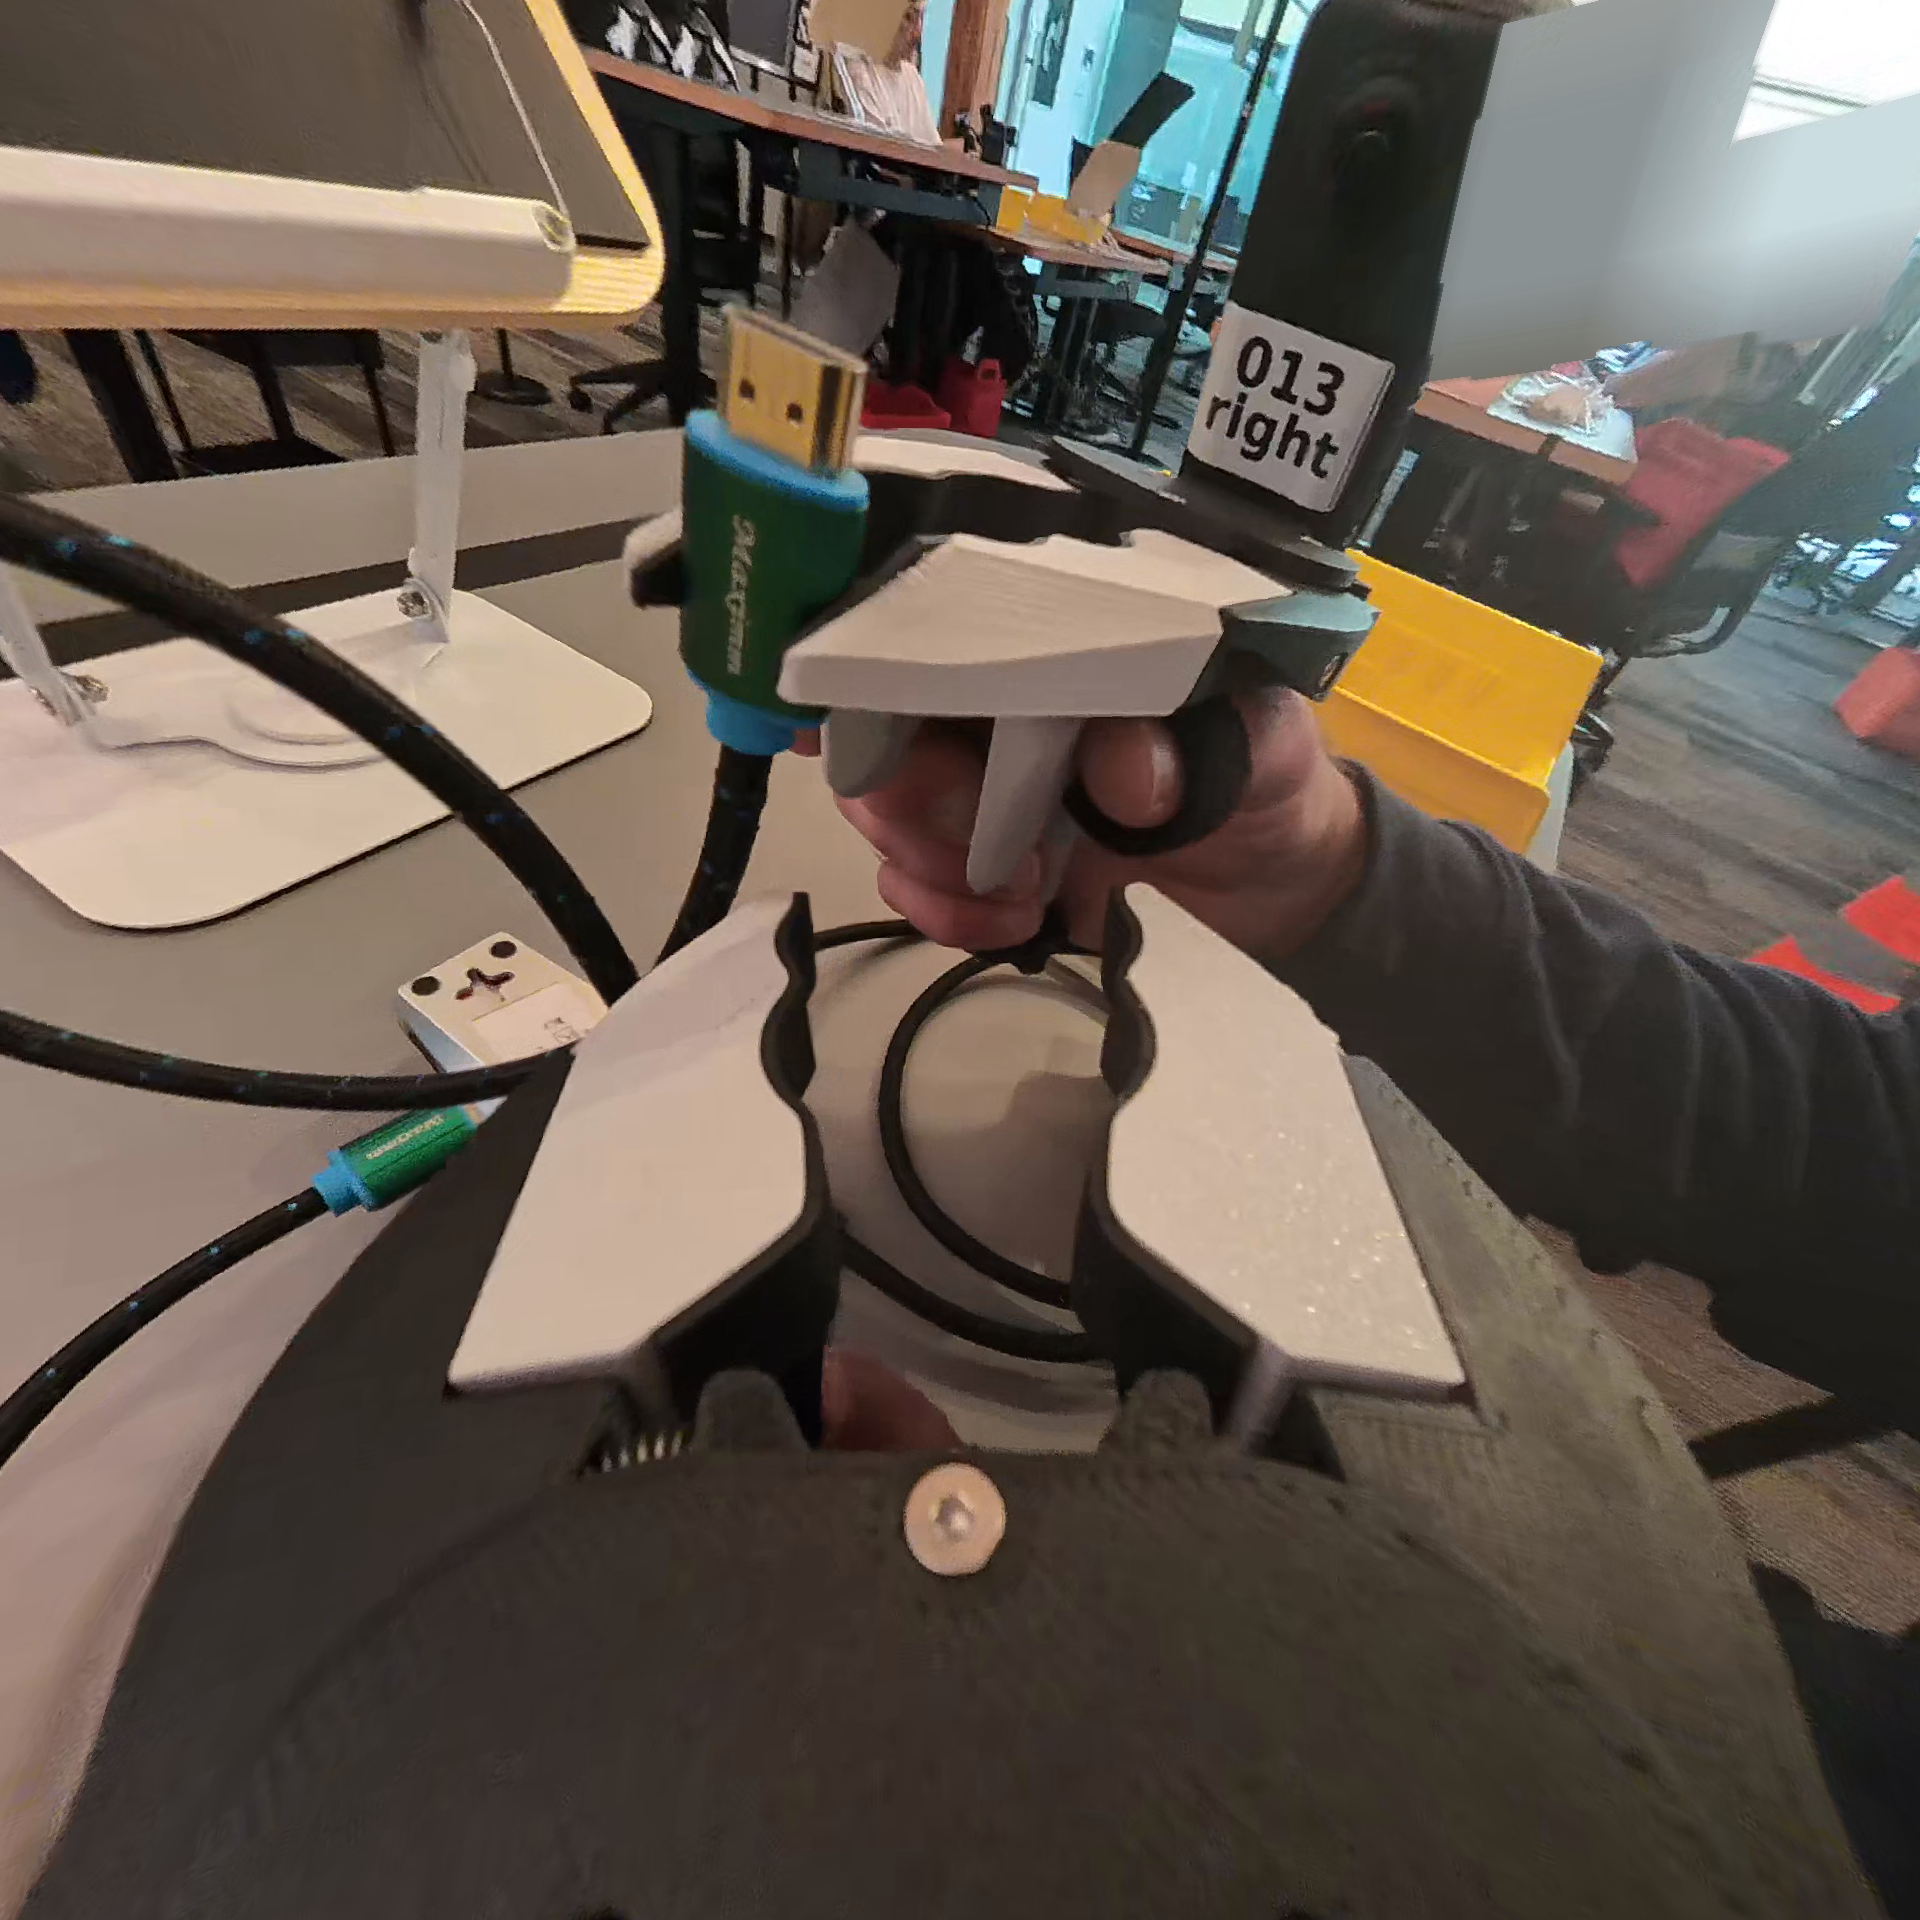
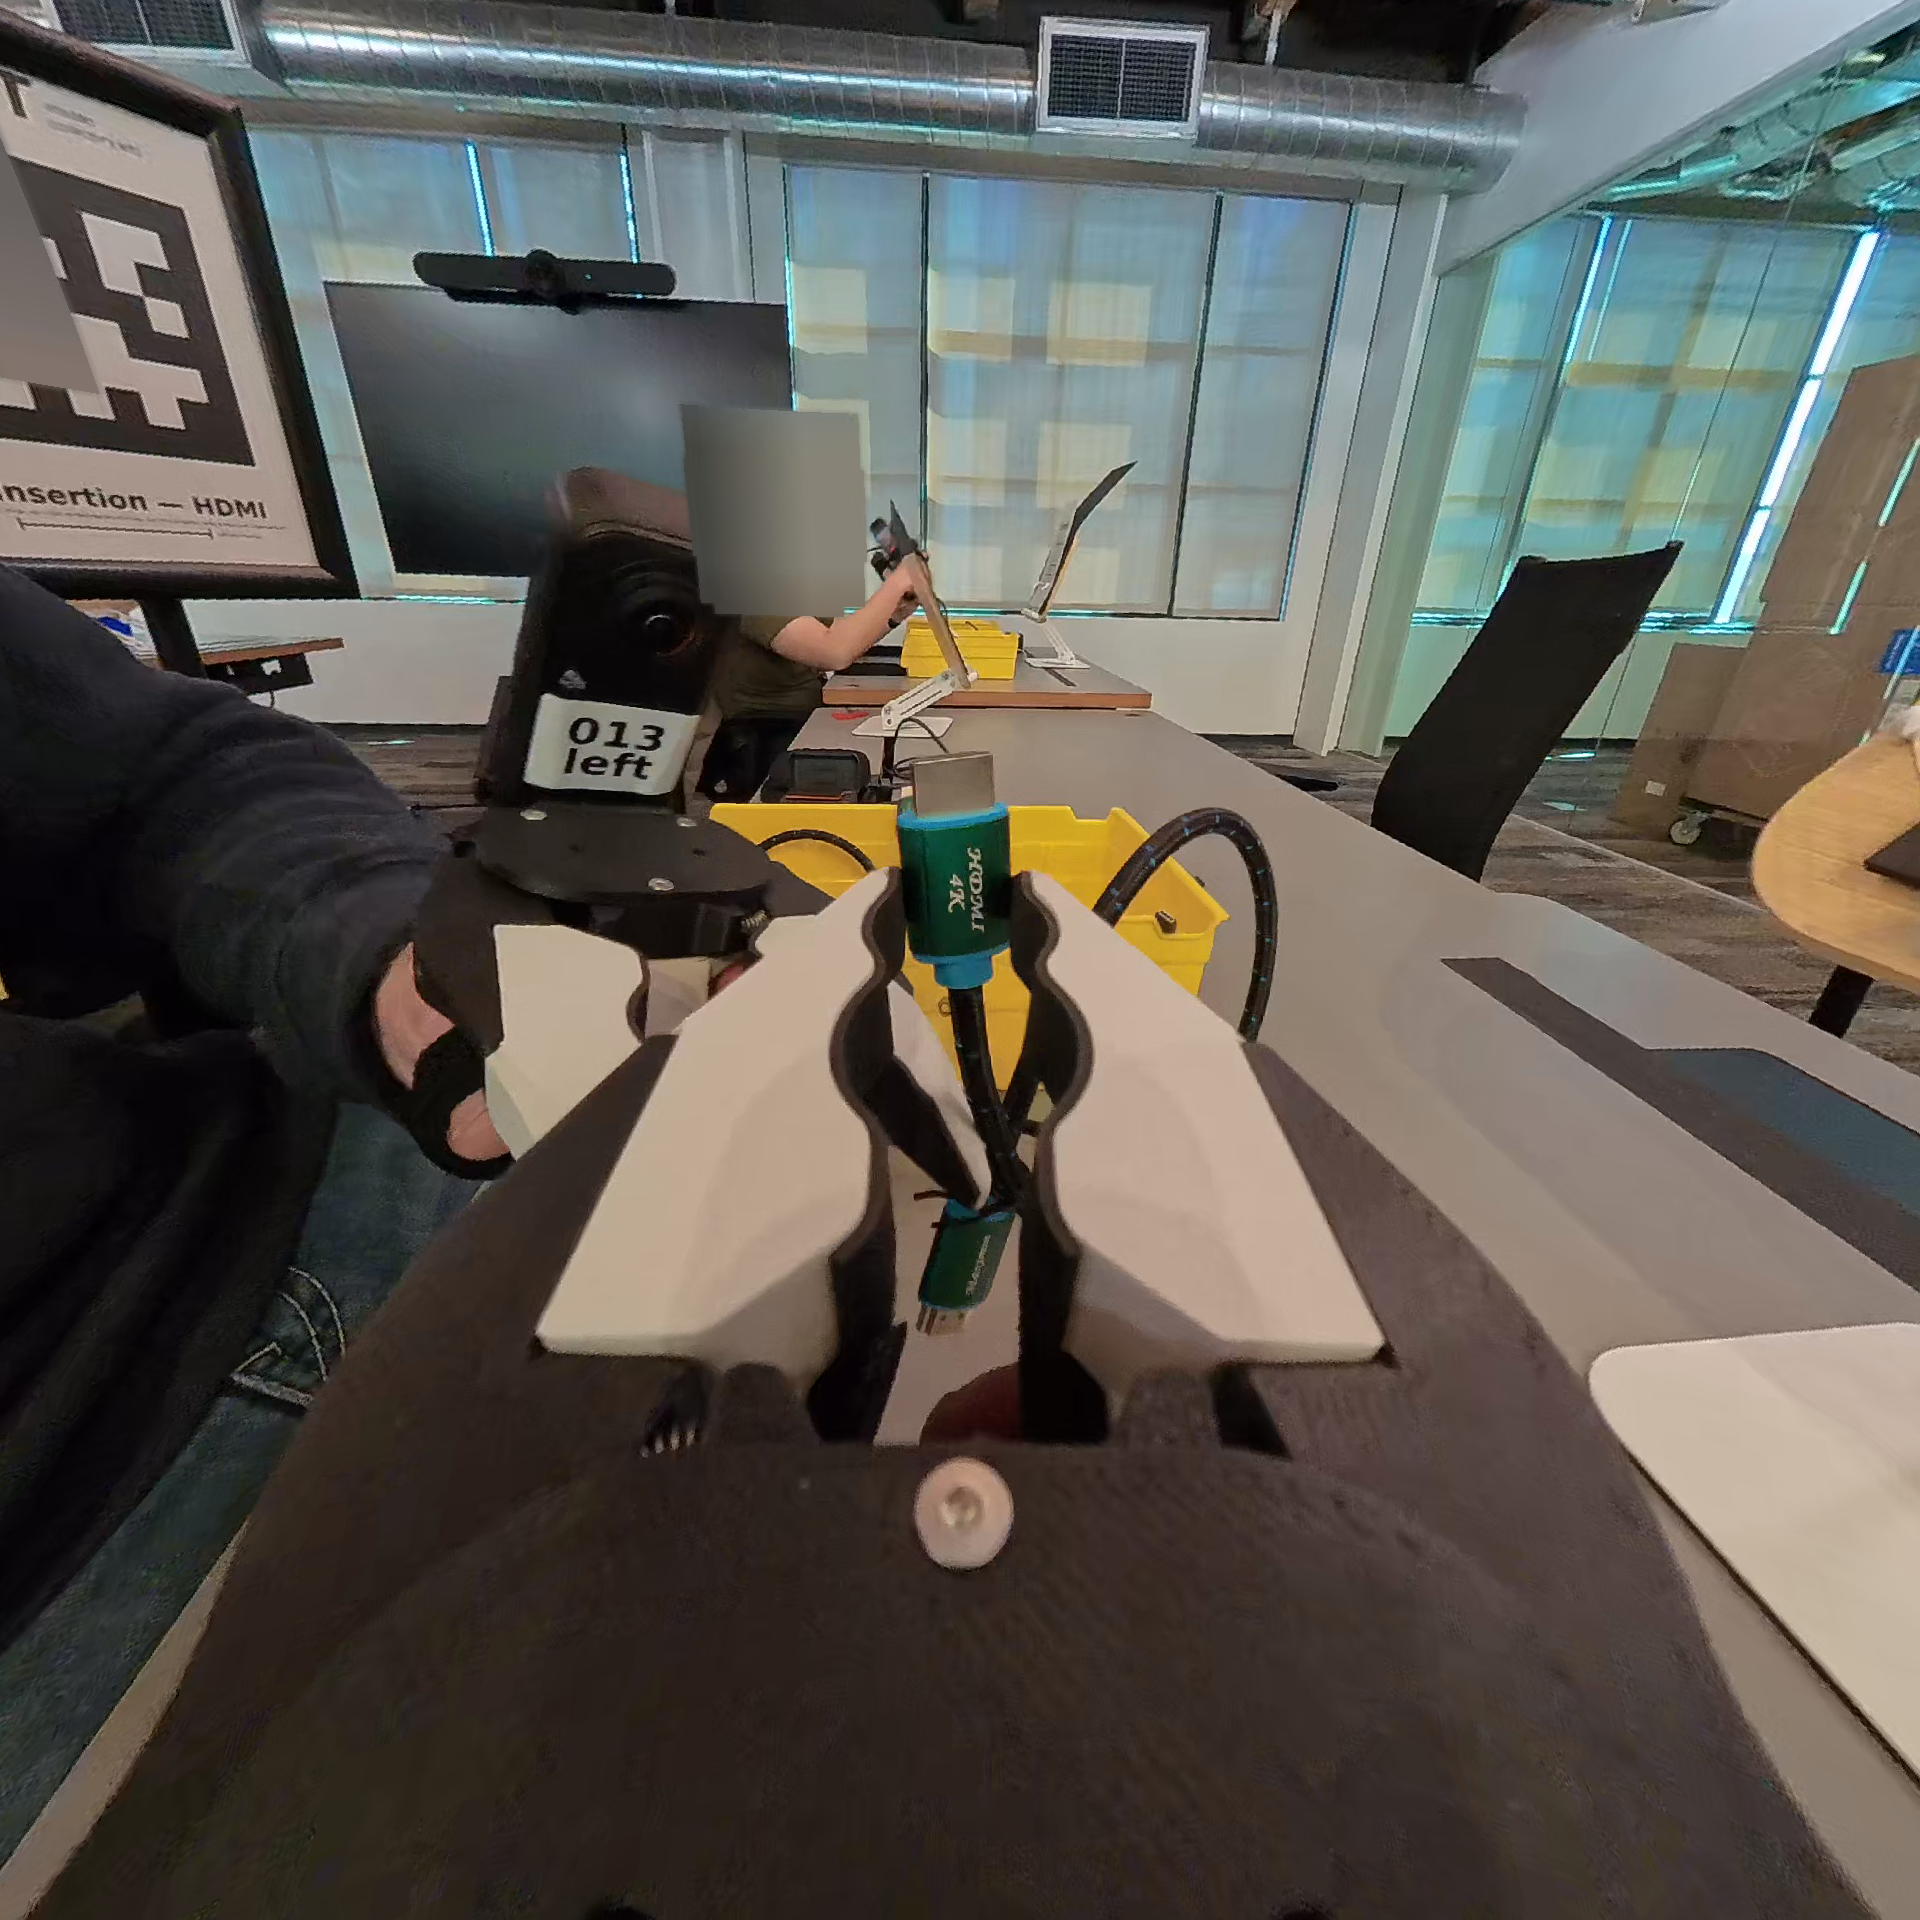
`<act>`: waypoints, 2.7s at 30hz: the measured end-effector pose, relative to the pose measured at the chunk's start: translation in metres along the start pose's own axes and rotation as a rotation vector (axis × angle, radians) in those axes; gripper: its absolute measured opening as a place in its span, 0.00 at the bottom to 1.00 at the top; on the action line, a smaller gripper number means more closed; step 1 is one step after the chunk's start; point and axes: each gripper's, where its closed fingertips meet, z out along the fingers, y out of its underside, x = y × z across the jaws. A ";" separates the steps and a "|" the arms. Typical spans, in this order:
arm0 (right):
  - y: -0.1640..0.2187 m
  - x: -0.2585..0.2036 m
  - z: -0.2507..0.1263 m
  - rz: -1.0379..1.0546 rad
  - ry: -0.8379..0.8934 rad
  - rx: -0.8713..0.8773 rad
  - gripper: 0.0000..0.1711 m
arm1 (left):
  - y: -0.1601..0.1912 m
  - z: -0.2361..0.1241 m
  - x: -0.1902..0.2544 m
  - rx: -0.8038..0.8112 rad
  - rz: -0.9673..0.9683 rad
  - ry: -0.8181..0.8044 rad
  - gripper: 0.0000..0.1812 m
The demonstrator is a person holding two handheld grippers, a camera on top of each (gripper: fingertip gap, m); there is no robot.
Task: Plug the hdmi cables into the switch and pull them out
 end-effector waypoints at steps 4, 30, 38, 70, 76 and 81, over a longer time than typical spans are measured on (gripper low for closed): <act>-0.008 0.006 -0.006 0.000 0.029 0.034 0.10 | -0.009 -0.005 -0.006 0.053 0.028 -0.066 0.30; -0.034 -0.017 -0.011 -0.141 -0.012 0.098 0.10 | -0.024 0.003 0.021 0.116 0.125 -0.074 0.36; -0.044 -0.008 -0.021 -0.144 0.033 0.141 0.10 | -0.037 -0.003 0.014 0.143 0.213 -0.201 0.36; -0.039 0.002 -0.026 -0.158 0.064 0.106 0.10 | -0.045 -0.004 -0.001 0.261 0.038 -0.171 0.40; -0.038 0.006 -0.027 -0.136 0.073 0.110 0.11 | -0.063 -0.017 -0.011 0.329 0.080 -0.239 0.39; -0.038 0.007 -0.028 -0.107 0.062 0.123 0.10 | -0.076 -0.025 -0.013 0.379 0.178 -0.298 0.38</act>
